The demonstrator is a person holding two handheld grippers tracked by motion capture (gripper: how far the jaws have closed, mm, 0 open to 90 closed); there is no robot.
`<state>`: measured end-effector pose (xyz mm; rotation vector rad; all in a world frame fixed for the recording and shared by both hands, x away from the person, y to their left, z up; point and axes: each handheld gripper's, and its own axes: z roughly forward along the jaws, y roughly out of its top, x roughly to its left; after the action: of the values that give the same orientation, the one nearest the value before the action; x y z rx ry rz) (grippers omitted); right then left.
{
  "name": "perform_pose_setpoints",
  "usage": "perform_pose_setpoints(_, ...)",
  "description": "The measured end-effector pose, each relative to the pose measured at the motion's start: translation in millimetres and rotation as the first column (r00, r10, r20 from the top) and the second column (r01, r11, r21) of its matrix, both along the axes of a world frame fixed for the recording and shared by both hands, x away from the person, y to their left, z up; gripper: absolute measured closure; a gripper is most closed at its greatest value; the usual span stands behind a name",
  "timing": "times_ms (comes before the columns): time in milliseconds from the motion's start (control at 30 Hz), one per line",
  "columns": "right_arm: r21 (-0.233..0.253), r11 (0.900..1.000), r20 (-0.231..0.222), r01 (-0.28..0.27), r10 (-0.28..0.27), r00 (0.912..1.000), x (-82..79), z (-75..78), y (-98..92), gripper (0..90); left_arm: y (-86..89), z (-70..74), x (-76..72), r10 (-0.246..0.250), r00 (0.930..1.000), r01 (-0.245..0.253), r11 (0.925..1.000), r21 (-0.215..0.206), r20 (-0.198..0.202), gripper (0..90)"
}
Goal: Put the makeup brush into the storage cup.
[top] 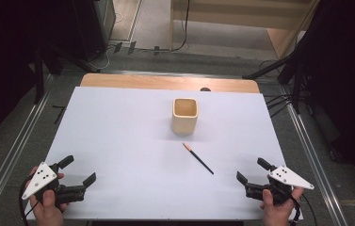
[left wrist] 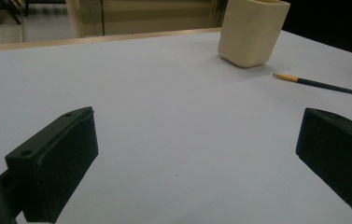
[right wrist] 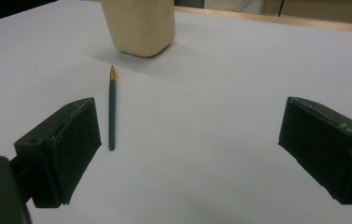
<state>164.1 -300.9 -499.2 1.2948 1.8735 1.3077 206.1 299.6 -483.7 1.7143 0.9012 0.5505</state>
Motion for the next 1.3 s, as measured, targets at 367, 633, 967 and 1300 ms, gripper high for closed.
perform_pose_setpoints(367,-0.017,1.000,-0.005,-0.007,0.007,1.0000,-1.3,6.1,5.6,6.3,-1.2,-0.2,-0.2,-0.011,0.9999,0.011,0.9999,0.001,-0.001,0.0)
perform_pose_setpoints(633,-0.045,0.998,-0.016,-0.039,0.038,0.9992,1.9,17.6,14.4,6.8,-4.9,-0.8,-0.2,-0.023,0.9997,0.023,0.9997,0.012,-0.002,0.0)
perform_pose_setpoints(967,-0.057,0.993,-0.081,-0.105,0.100,0.9917,22.3,33.0,27.8,6.8,-6.0,-0.6,-1.7,-0.032,0.9995,0.032,0.9994,0.012,0.000,0.0)
perform_pose_setpoints(1300,-0.077,0.986,-0.132,-0.150,0.139,0.9814,42.1,38.0,48.3,8.2,-6.9,0.1,-3.6,-0.032,0.9995,0.032,0.9995,0.005,-0.001,0.0)
